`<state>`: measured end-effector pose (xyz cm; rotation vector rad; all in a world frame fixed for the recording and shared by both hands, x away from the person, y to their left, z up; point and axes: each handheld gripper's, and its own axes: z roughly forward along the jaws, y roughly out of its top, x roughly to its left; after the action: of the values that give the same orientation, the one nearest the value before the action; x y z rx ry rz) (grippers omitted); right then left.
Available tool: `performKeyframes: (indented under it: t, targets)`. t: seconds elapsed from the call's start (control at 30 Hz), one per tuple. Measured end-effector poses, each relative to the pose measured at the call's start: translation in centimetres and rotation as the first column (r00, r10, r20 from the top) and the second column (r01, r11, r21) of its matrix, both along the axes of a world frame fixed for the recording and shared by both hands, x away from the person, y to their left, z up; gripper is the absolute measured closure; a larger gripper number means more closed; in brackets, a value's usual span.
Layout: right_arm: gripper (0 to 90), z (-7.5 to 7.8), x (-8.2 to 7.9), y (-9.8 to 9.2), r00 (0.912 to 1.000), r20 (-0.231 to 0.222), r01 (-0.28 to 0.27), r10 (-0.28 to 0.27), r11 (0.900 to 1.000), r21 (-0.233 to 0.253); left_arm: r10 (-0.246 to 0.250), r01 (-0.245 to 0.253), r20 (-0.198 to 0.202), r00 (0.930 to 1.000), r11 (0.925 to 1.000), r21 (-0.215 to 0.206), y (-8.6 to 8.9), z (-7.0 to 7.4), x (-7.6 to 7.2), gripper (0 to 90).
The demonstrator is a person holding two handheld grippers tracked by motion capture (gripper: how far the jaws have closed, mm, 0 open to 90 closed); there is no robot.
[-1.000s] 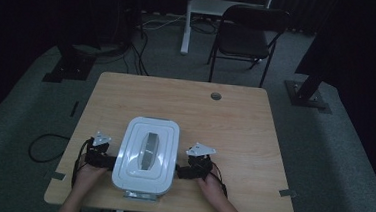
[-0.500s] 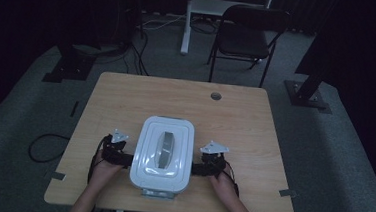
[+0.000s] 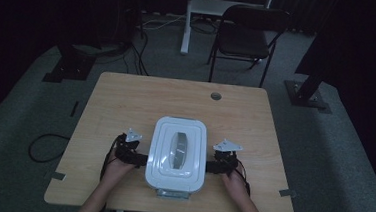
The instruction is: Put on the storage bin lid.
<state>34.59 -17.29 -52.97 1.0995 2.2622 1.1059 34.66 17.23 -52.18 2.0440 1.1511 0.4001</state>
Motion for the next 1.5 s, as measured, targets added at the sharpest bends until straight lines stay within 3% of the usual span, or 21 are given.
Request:
performKeyframes:
  t: [0.03,0.1,0.27,0.8,1.5]
  targets:
    - [12.0,0.0,0.0,-0.2,1.0000,-0.004,0.000,0.000,1.000,0.011,0.000,0.000,0.022,0.9998,1.0000,-0.006,0.1,-0.1,0.0,0.4]
    - [11.8,-0.1,0.0,-0.4,1.0000,-0.006,0.008,-0.008,1.000,0.025,-0.001,0.001,0.028,0.9996,0.9999,-0.013,0.3,-0.2,0.2,0.4]
    - [11.8,-0.4,0.1,-0.7,0.9995,-0.001,0.032,-0.032,0.999,-0.003,0.002,-0.002,0.035,0.9994,0.9999,0.010,1.3,-0.5,0.4,0.4]
    - [11.8,-0.1,0.0,-2.7,0.9965,0.000,0.084,-0.084,0.996,0.022,0.014,-0.014,0.011,0.9998,0.9997,-0.022,3.8,-0.5,-0.1,0.4]
    - [11.9,0.2,-0.2,-7.5,0.9785,-0.006,0.206,-0.206,0.978,0.037,0.119,-0.119,0.026,0.9925,0.9927,-0.019,8.2,-0.3,-1.3,0.4]
